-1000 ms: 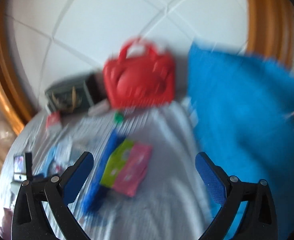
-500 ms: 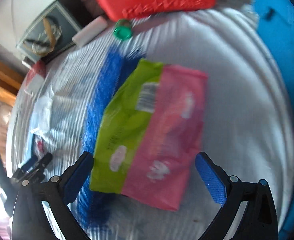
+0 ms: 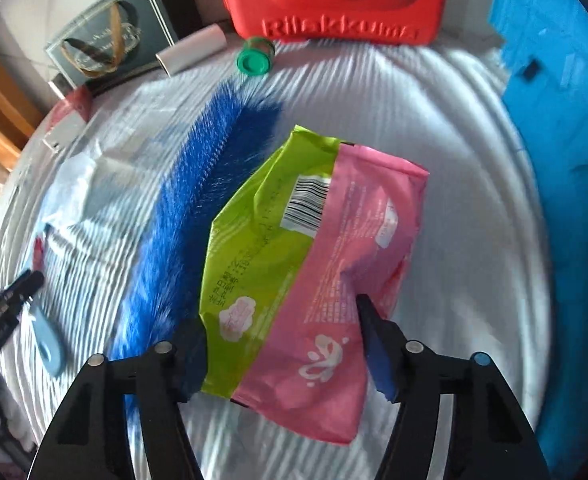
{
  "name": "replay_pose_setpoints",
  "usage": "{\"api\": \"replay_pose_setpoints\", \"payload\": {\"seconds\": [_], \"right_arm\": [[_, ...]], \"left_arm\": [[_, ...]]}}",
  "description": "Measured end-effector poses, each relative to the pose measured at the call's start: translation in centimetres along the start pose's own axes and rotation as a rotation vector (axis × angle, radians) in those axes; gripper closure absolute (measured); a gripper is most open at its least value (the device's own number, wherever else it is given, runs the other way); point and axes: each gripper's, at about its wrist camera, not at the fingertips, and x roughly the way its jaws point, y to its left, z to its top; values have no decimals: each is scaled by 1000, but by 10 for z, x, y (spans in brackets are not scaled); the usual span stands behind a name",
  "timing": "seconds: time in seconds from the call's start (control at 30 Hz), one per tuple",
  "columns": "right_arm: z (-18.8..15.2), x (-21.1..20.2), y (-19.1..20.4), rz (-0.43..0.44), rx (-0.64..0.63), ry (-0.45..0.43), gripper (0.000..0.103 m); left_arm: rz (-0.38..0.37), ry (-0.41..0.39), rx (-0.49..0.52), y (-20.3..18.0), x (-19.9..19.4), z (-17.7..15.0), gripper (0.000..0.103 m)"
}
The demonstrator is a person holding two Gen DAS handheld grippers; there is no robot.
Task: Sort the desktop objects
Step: 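Grasp the pink-green wipes pack with right tool while left tool grasps toothpaste tube, then carry the wipes pack and toothpaste tube into the blue bin and release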
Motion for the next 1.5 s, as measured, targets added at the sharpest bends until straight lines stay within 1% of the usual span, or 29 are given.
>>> {"api": "replay_pose_setpoints", "payload": {"seconds": [0.03,0.1,0.13,0.3,0.37,0.4,0.43,0.47,0.53,0.63,0.73,0.8,0.9,0.93,0.97,1.1,1.2,1.33,1.37,1.5], "right_arm": [[-1,-8,0,-3,-7,-15,40],[-9,-40,4,-18,-34,-78,40],[-10,-49,9,-21,-45,-99,40],[-25,-130,24,-27,-93,-274,40],[-33,-162,26,-33,-102,-340,39],[-40,-185,26,-41,-109,-387,39],[-43,-196,27,-44,-110,-410,39],[-50,-218,25,-45,-111,-453,39],[-59,-246,21,-57,-110,-509,39],[-76,-291,9,-96,-110,-601,39],[-87,-320,-10,-138,-100,-655,39],[-97,-340,-33,-182,-82,-685,39],[-108,-362,-69,-248,-55,-714,39],[-112,-370,-85,-270,-45,-720,39],[-116,-378,-103,-294,-33,-723,39],[-127,-389,-158,-359,-3,-714,39],[-136,-391,-205,-397,9,-691,39],[-142,-383,-254,-398,25,-659,39],[-142,-377,-268,-394,31,-645,39],[-145,-362,-305,-385,47,-611,38]], "left_arm": [[-3,-28,15,-5,-14,2,85],[-11,-68,35,-11,-34,5,85],[-24,-96,44,-16,-49,6,85],[-67,-207,87,-37,-107,4,85],[-86,-256,105,-46,-132,1,85],[-93,-275,114,-51,-143,0,85],[-105,-303,129,-59,-157,-1,85],[-114,-321,137,-64,-166,-2,85],[-137,-363,162,-78,-188,-3,85],[-184,-429,198,-106,-221,-5,85],[-241,-490,241,-143,-252,-5,85],[-277,-513,266,-167,-266,-4,85],[-334,-543,308,-213,-288,-4,85],[-362,-550,325,-234,-296,-4,85],[-380,-553,335,-247,-301,-5,85],[-462,-558,386,-320,-321,-14,85],[-493,-558,429,-375,-330,-23,85],[-491,-543,483,-439,-332,-36,85],[-491,-531,491,-450,-330,-39,85],[-466,-483,536,-496,-321,-51,85]]}}
